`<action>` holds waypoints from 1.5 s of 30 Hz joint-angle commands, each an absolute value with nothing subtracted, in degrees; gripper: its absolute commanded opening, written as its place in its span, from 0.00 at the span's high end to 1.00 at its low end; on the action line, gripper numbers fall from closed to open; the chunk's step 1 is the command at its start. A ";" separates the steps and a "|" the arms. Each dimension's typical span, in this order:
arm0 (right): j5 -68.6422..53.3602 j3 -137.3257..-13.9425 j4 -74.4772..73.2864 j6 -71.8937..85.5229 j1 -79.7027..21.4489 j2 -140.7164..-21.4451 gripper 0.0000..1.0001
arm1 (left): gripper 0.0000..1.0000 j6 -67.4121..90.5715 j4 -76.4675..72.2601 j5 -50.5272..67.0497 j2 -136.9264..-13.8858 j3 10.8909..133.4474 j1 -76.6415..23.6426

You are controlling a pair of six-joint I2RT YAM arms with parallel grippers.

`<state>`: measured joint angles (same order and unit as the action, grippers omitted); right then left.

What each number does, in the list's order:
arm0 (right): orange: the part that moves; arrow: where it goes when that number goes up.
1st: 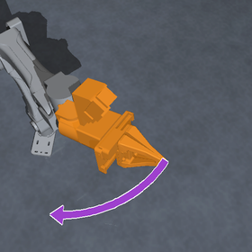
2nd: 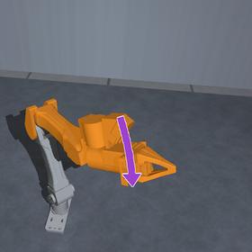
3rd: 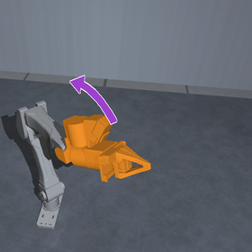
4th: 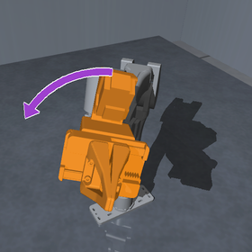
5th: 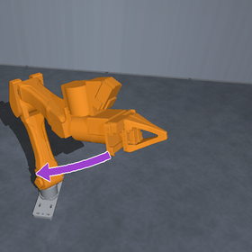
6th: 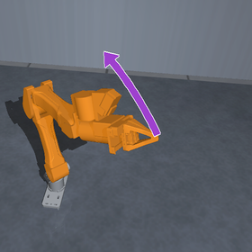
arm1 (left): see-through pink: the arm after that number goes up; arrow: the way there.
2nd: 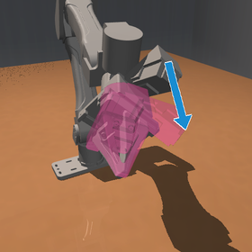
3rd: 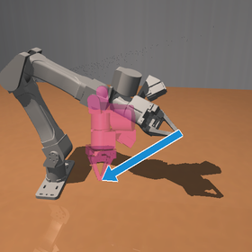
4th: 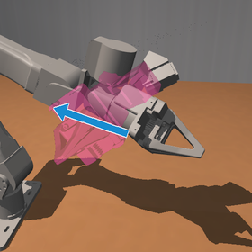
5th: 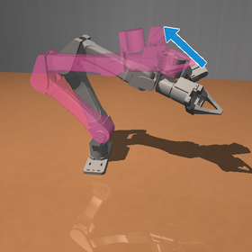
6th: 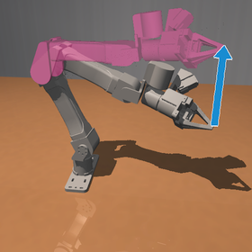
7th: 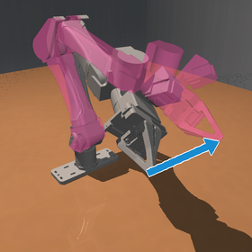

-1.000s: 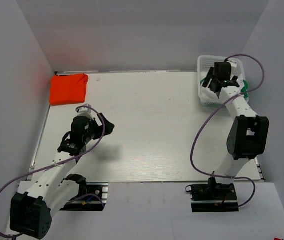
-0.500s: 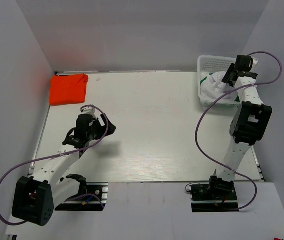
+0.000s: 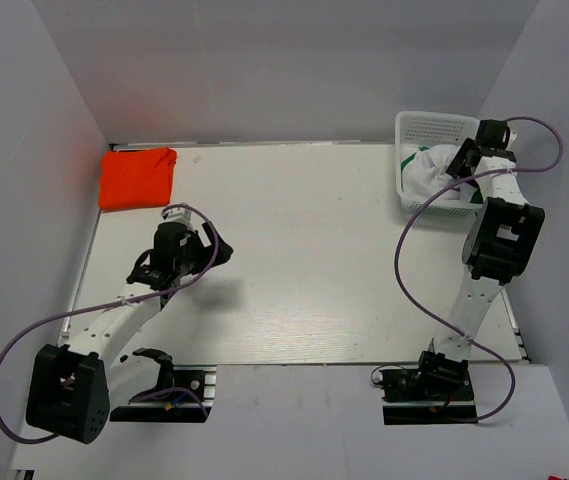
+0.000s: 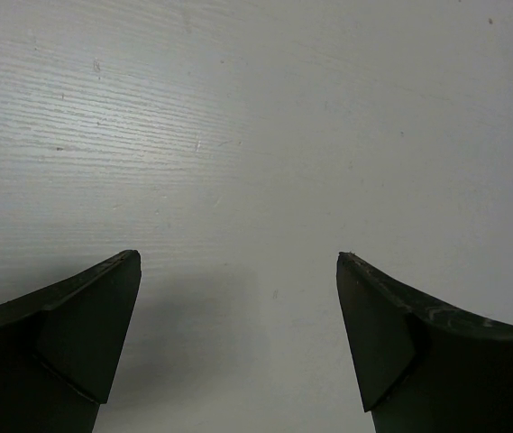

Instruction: Fold and stack the t-shirts

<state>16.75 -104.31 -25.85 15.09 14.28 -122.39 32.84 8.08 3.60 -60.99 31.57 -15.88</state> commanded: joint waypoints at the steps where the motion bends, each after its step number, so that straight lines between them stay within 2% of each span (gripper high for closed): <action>1: 17.14 -104.77 -29.71 16.17 14.50 -123.84 0.14 | 0.00 32.26 7.65 2.90 -61.87 33.84 -16.08; 6: 14.78 -104.50 -29.62 16.00 14.41 -126.03 0.22 | 0.00 32.26 8.17 2.90 -63.02 34.45 -16.08; 7: 14.50 -104.68 -29.27 16.00 14.41 -126.91 0.33 | 0.00 32.26 8.17 2.90 -63.02 34.45 -16.08; 10: 12.93 -104.68 -28.21 16.26 14.59 -127.88 0.58 | 0.00 32.26 8.70 2.37 -62.50 34.45 -16.08; 11: 12.48 -104.68 -27.52 16.35 14.59 -128.05 0.73 | 0.00 32.26 8.70 1.76 -62.49 34.45 -16.08; 13: 10.82 -103.89 -26.72 16.43 14.59 -127.62 0.84 | 0.00 32.26 8.70 1.24 -61.96 34.45 -16.08; 14: 9.59 -103.63 -25.41 16.35 14.50 -127.36 1.00 | 0.00 32.26 8.70 1.23 -61.35 34.45 -16.08; 23: 2.82 -100.64 -17.94 13.02 14.33 -114.18 1.00 | 0.00 31.73 9.93 -0.53 -57.05 34.45 -16.08; 29: -2.28 -99.76 -12.05 11.43 14.06 -100.66 1.00 | 0.00 31.73 9.93 -0.53 -55.37 33.32 -16.08; 34: -6.76 -100.98 -10.55 11.25 13.89 -95.98 1.00 | 0.00 31.20 9.93 -0.53 -54.32 33.31 -16.08; 45: -30.40 -108.36 -7.21 16.70 11.60 -89.83 1.00 | 0.00 31.20 10.54 -0.53 -51.86 32.78 -16.08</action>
<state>-20.56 -103.37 -14.83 14.41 13.04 -94.15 31.90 9.98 0.12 -53.52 32.42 -15.88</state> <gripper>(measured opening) 0.199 0.992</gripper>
